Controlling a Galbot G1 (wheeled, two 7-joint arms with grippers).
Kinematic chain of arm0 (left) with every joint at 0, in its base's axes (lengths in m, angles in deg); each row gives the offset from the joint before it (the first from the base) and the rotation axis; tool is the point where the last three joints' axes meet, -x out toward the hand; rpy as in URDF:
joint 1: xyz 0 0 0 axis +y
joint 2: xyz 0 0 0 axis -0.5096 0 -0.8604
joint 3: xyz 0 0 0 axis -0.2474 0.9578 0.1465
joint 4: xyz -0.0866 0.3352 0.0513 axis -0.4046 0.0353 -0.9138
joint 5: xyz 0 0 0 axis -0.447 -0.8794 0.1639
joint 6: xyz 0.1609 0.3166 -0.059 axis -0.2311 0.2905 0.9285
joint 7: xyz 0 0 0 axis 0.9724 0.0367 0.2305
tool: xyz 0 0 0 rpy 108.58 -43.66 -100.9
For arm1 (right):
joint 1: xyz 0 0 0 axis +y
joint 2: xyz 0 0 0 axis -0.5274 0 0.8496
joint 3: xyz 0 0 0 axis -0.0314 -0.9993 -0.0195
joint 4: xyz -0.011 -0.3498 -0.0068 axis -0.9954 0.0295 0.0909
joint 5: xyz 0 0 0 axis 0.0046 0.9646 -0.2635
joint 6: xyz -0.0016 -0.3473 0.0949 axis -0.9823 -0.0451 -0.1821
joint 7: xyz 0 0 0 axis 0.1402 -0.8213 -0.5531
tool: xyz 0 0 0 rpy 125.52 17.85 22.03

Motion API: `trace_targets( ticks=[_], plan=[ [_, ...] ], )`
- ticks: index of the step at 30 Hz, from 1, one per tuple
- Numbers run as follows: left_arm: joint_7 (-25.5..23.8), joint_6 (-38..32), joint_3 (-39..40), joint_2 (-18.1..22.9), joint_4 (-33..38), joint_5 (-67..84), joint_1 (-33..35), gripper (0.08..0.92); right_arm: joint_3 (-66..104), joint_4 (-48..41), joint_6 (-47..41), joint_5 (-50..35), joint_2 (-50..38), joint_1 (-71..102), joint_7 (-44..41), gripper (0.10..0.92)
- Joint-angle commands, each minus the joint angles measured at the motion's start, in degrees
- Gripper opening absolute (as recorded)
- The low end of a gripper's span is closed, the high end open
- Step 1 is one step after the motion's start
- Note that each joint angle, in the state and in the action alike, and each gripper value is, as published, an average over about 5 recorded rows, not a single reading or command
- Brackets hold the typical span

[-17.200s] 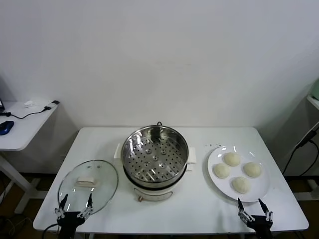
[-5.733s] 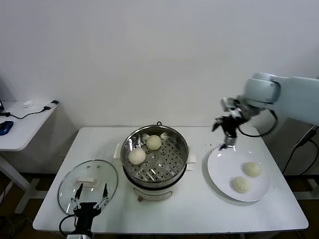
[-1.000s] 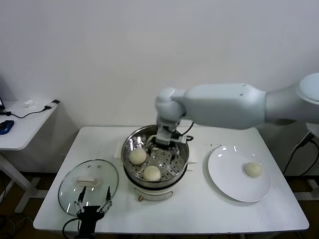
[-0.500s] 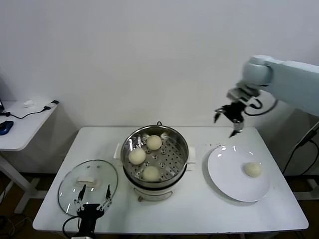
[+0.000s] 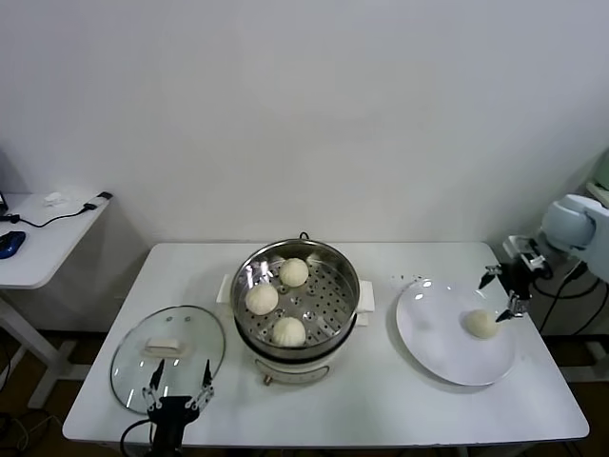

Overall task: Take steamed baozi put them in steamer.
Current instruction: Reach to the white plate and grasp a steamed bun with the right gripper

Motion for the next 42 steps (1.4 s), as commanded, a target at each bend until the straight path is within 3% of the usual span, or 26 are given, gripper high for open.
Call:
trace_targets(
  ticks=[1, 12, 31, 42],
  plan=[
    [0.1, -0.2, 0.0, 0.3, -0.2, -0.5, 0.2, 0.823, 11.6, -6.5, -3.7, 8.2, 0.9, 13.5, 4.2, 0.823],
    [0.3, -0.5, -0.3, 0.6, -0.1, -0.9, 0.8, 0.823, 12.1, -9.0, -4.5, 9.2, 6.1, 14.2, 5.2, 0.823],
    [0.4, -0.6, 0.1, 0.7, -0.2, -1.3, 0.8, 0.823, 12.7, -9.3, -4.2, 11.0, 7.6, 15.6, 5.7, 0.823],
    [0.5, -0.5, 0.6, 0.9, -0.6, -1.7, 0.6, 0.823, 11.7, -8.0, -3.9, 11.3, 7.6, 15.2, 4.6, 0.74]
  ],
)
